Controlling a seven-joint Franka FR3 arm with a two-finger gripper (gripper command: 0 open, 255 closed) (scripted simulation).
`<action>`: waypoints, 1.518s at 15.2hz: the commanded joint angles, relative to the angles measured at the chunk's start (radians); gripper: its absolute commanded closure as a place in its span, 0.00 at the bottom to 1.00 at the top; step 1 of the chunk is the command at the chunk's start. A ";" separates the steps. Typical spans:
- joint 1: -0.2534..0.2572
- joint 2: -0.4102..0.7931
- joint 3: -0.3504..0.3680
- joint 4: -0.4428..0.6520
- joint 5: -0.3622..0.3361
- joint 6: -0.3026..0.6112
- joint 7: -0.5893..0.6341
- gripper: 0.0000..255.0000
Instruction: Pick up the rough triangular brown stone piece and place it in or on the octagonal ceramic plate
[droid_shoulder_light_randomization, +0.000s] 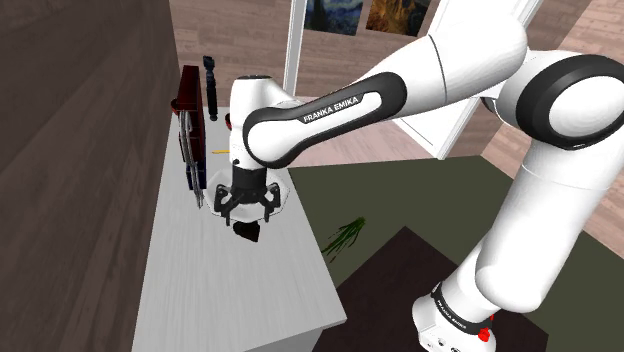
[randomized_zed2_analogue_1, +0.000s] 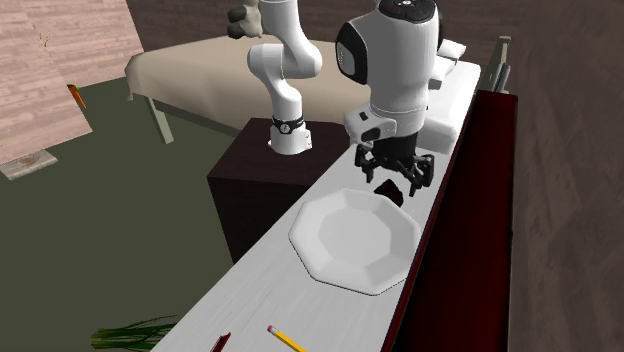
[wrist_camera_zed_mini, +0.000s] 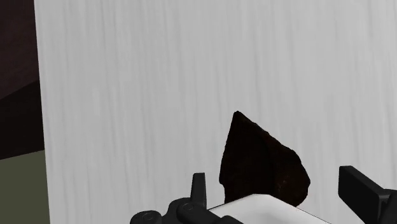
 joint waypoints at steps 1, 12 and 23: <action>0.004 0.015 -0.001 -0.009 -0.005 0.023 0.004 0.00; 0.010 0.032 -0.003 -0.025 -0.013 0.055 0.009 1.00; 0.007 0.016 0.000 -0.016 -0.006 0.031 0.008 1.00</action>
